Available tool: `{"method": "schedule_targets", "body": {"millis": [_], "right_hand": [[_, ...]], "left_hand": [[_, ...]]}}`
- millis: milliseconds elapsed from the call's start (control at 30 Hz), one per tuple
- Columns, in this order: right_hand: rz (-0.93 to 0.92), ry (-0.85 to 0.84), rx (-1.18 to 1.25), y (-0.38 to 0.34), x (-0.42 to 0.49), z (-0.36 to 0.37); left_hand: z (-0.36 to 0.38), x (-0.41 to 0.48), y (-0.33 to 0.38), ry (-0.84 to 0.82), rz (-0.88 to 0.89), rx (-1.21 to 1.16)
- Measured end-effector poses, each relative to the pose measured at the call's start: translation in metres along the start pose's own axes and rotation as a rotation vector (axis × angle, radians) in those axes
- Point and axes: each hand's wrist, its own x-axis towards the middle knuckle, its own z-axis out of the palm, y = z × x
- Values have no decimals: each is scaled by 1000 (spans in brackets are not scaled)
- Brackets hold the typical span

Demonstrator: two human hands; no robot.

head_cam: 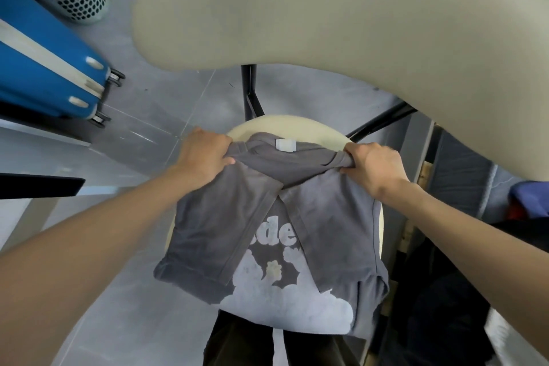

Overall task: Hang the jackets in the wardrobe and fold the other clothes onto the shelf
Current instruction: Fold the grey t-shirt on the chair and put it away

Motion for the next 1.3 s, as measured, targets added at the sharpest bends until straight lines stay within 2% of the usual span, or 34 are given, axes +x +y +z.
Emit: {"method": "schedule_targets", "body": {"millis": [67,267,367,467,567,667,733,900,1000,1133,1300], "right_hand": [[-4,40,-4,0,2,-10],[44,207,92,-2,15,-38],[54,271,127,-2,12,-41],[-1,218,141,-4,-7,-33],[-62,146,100,-7,-37,-17],[-92,110,63,-9,-70,0],[-102,47,83,-10,-90,12],[-180,-292,30,-16,-120,48],[-201,-457,-21,-18,-127,64],[-193,-557,-58,-17,-137,72],[-248,-702,-37,-17,-150,74]], "left_hand": [[-12,3,2,77,-4,54],[-47,20,5,310,-76,-15],[-51,16,12,356,-111,-55],[-41,-7,16,357,-90,-87],[-21,-44,16,344,4,-146],[5,-82,16,270,127,-137],[27,-103,16,164,189,-76],[66,-132,18,-170,257,123],[71,-137,20,-233,268,146],[73,-146,17,-286,338,190],[75,-160,10,-403,392,63]]}}
